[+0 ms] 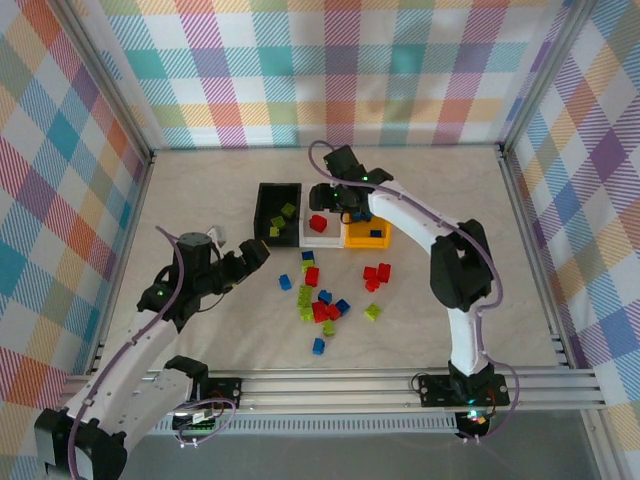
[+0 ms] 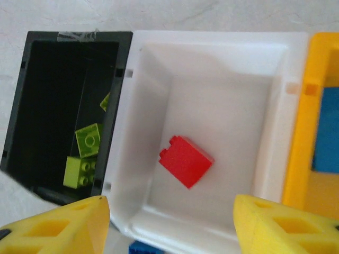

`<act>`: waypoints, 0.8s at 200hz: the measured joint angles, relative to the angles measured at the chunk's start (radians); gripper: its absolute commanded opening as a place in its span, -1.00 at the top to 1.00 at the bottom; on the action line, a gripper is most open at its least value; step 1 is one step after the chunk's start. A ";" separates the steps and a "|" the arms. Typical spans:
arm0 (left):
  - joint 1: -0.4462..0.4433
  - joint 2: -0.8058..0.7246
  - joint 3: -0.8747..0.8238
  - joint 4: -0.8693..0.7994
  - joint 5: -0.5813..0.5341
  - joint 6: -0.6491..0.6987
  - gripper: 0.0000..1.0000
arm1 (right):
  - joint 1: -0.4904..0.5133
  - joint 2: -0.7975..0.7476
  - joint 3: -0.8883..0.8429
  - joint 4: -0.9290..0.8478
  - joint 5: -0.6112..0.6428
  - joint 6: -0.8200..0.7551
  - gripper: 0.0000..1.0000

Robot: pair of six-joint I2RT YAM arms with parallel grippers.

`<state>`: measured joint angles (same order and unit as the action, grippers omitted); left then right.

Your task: Sort the legos into containers by color

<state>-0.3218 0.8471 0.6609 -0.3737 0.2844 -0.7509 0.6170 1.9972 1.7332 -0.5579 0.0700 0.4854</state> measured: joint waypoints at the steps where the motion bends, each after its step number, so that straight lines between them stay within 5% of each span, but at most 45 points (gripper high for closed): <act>1: -0.002 0.002 0.002 -0.001 -0.001 0.002 -0.90 | 0.000 -0.004 -0.004 0.000 0.000 0.000 -0.27; 66: -0.410 0.415 0.232 -0.109 -0.251 0.156 -0.73 | 0.005 -0.455 -0.537 0.084 0.020 0.039 -0.28; 112: -0.443 0.745 0.391 -0.151 -0.387 0.259 -0.60 | 0.005 -0.646 -0.737 0.084 0.055 0.058 -0.30; 160: -0.451 0.895 0.499 -0.174 -0.460 0.327 -0.38 | 0.004 -0.737 -0.793 0.086 0.072 0.061 -0.31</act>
<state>-0.7731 1.7420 1.1603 -0.5472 -0.1761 -0.4240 0.6212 1.2602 0.9398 -0.4721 0.1421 0.5468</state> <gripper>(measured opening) 0.717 0.656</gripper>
